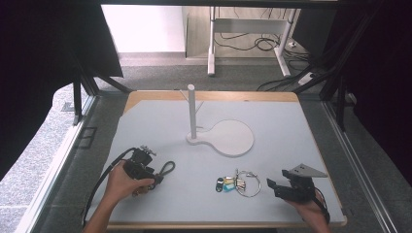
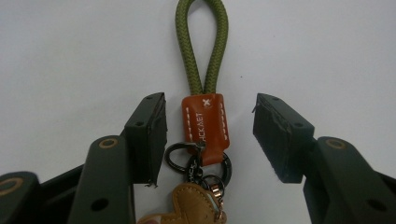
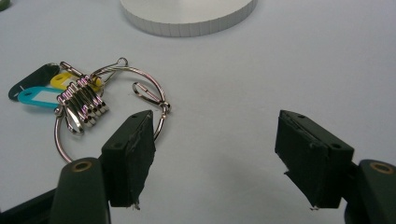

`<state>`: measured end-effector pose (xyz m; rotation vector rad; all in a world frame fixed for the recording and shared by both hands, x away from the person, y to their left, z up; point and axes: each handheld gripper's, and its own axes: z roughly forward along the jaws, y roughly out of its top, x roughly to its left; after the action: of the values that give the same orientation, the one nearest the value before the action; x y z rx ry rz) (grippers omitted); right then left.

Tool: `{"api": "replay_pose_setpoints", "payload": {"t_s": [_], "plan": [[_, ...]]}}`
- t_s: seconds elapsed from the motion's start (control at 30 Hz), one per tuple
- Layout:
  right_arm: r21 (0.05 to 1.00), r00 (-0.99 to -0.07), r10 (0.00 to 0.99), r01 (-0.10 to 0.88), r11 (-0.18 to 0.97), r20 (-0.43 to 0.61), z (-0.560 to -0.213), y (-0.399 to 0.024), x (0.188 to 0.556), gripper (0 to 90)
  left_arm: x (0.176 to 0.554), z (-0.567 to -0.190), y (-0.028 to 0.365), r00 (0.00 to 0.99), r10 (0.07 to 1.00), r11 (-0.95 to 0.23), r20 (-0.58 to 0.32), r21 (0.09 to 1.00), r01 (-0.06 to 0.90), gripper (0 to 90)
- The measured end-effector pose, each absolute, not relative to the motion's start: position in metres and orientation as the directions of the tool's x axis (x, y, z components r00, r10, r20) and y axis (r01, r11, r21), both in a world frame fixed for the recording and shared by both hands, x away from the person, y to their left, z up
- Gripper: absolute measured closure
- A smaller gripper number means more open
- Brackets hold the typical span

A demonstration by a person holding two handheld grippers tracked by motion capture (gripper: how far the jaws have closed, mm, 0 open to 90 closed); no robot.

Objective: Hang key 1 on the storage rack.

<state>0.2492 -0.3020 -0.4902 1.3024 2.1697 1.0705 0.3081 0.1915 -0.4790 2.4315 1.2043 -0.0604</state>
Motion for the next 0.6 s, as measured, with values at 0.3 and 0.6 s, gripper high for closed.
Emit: {"api": "replay_pose_setpoints", "payload": {"t_s": [0.3,0.6], "plan": [[0.770,-0.491,0.870,0.573,0.281,0.047,-0.490,-0.301,0.249,28.7,0.312,-0.484,0.185,0.623,0.754,-0.554,-0.208,0.307,0.773,49.8],[0.768,-0.487,0.872,0.576,0.281,0.045,-0.490,-0.301,0.249,28.7,0.314,-0.483,0.177,0.628,0.762,-0.579,-0.159,0.269,0.770,54.8]]}}
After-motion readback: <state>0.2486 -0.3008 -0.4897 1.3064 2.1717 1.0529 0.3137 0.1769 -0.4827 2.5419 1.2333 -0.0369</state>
